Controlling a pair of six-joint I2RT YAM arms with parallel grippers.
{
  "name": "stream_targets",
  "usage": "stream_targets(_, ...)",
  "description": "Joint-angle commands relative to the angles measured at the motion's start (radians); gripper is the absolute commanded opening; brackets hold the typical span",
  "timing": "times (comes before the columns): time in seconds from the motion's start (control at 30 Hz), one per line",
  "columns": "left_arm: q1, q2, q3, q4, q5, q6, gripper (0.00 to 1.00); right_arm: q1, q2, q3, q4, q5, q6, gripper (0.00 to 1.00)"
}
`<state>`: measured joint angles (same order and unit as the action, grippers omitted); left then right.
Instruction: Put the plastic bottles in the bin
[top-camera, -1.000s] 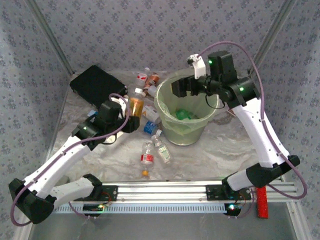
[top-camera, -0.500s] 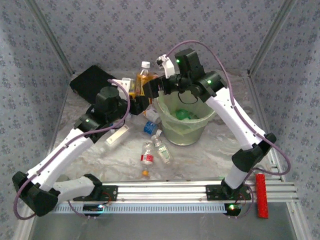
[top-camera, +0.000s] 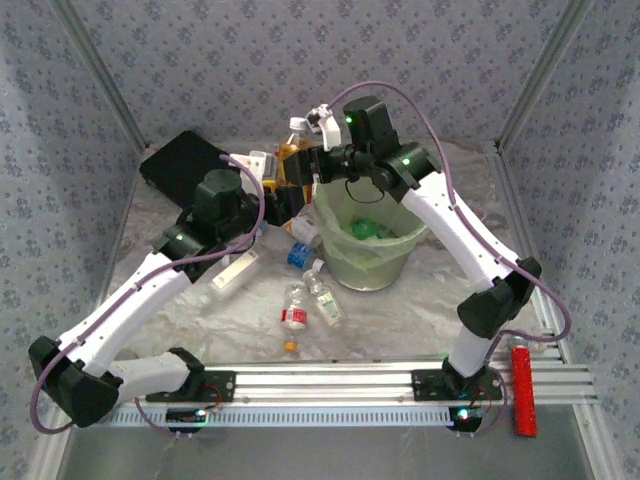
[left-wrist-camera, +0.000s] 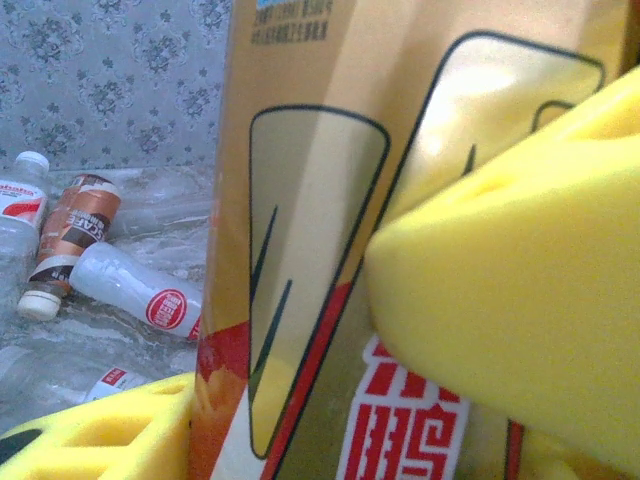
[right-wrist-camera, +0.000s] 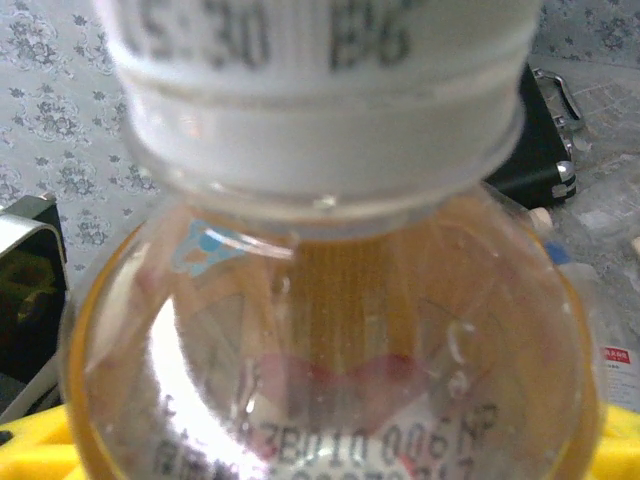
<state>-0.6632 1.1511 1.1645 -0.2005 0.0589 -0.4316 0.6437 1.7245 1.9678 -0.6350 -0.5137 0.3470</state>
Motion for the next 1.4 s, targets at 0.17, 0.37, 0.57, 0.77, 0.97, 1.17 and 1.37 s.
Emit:
stream_targets(0.17,-0.006,-0.011,0.018,0.035,0.009,-0.003,0.8,-0.015,0.021,0.052,-0.004,-0.019,-0.016,0.56)
stream_targets(0.37,-0.006,-0.084,-0.053,-0.089,-0.054,-0.005,0.97,-0.028,0.044,0.145,-0.082,0.008,-0.081,0.53)
stream_targets(0.57,0.01,-0.174,-0.177,-0.251,-0.16,-0.09,0.99,-0.055,0.059,0.273,-0.222,0.085,-0.158,0.49)
stream_targets(0.77,0.067,-0.192,-0.239,-0.39,-0.186,-0.133,0.98,-0.131,-0.022,0.283,-0.359,0.168,-0.183,0.45)
stream_targets(0.97,0.097,-0.208,-0.241,-0.591,-0.329,-0.184,0.98,-0.271,-0.073,0.26,-0.489,0.206,-0.209,0.44)
stream_targets(1.17,0.169,-0.227,-0.287,-0.645,-0.331,-0.32,0.96,-0.308,-0.03,0.232,-0.636,0.28,-0.273,0.44)
stream_targets(1.37,0.193,-0.2,-0.307,-0.639,-0.307,-0.372,0.96,-0.28,-0.025,0.088,-0.614,0.302,-0.287,0.4)
